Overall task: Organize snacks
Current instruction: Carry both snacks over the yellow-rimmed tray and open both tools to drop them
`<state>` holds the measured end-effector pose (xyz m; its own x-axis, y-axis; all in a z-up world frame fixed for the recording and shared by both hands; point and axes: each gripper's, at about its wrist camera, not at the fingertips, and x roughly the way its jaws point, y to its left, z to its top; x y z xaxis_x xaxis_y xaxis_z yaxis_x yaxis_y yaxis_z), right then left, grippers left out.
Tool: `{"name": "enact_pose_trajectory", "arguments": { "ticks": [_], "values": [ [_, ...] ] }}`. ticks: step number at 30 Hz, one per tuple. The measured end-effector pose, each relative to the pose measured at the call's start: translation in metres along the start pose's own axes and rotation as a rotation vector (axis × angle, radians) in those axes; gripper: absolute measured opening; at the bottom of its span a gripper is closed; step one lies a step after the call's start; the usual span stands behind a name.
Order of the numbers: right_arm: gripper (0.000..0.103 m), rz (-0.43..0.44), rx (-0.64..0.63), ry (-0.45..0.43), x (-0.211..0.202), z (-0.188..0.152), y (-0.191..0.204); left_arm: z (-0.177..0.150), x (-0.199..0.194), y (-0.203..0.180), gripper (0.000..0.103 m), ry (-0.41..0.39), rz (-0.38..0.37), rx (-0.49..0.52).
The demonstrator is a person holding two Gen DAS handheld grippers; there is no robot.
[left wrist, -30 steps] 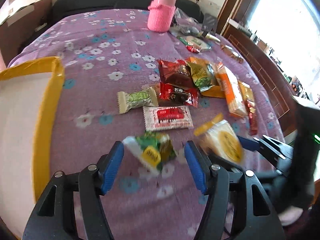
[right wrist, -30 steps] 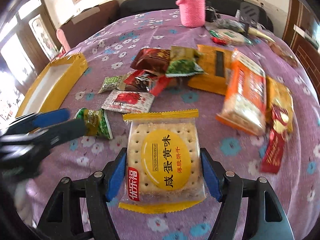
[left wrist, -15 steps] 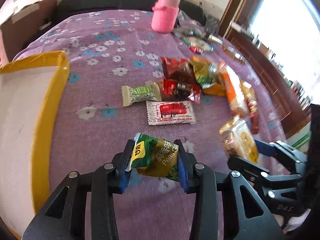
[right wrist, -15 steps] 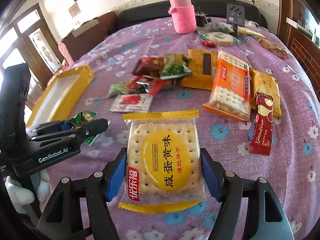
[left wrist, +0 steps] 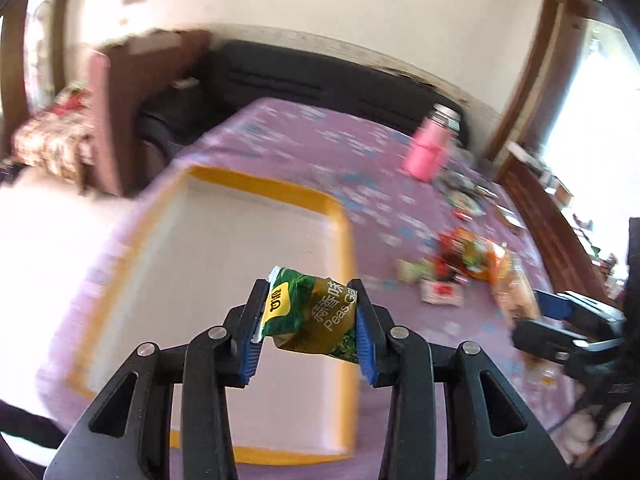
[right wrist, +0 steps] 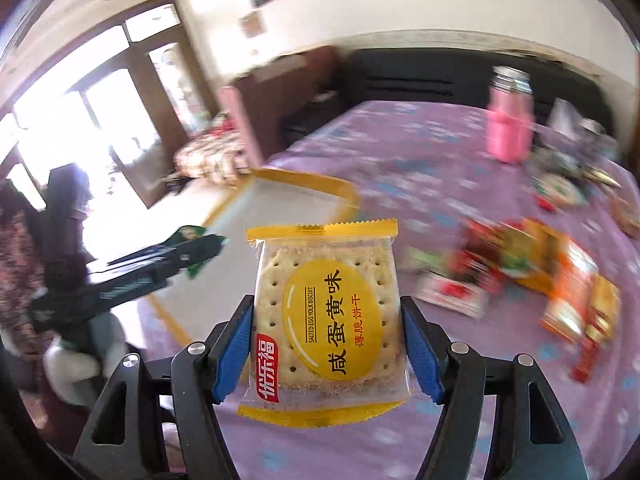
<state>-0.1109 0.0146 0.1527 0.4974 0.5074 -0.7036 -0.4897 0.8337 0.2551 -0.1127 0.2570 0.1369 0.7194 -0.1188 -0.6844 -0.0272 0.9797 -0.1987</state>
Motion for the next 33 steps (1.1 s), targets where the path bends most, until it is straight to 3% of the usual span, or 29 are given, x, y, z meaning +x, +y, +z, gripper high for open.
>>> {"name": "enact_pose_trajectory", "arguments": {
  "ticks": [3, 6, 11, 16, 19, 24, 28, 33],
  "values": [
    [0.07, 0.121, 0.0, 0.025, 0.026, 0.026, 0.035, 0.012, -0.004, 0.032, 0.037, -0.016, 0.087, 0.009],
    [0.07, 0.16, -0.005, 0.074, 0.071, 0.036, 0.066, 0.01, 0.014, 0.063, 0.037, 0.027, 0.143, -0.012],
    [0.07, 0.106, -0.039, 0.185, 0.155, 0.016, 0.101, -0.012, 0.059, 0.1, 0.037, 0.138, 0.131, -0.086],
    [0.07, 0.028, -0.096, 0.249, 0.203, -0.003, 0.117, -0.028, 0.084, 0.109, 0.038, 0.199, 0.138, -0.096],
    [0.07, 0.009, -0.115, 0.267, 0.214, -0.007, 0.123, -0.033, 0.087, 0.11, 0.038, 0.208, 0.148, -0.1],
    [0.07, 0.0, -0.109, 0.28, 0.224, -0.007, 0.124, -0.031, 0.079, 0.117, 0.049, 0.196, 0.132, -0.139],
    [0.071, 0.015, -0.068, 0.261, 0.215, -0.01, 0.124, -0.03, 0.071, 0.118, 0.05, 0.186, 0.138, -0.163],
    [0.071, 0.048, -0.048, 0.212, 0.195, -0.004, 0.123, -0.028, 0.04, 0.111, 0.05, 0.095, 0.156, -0.216]
  ]
}}
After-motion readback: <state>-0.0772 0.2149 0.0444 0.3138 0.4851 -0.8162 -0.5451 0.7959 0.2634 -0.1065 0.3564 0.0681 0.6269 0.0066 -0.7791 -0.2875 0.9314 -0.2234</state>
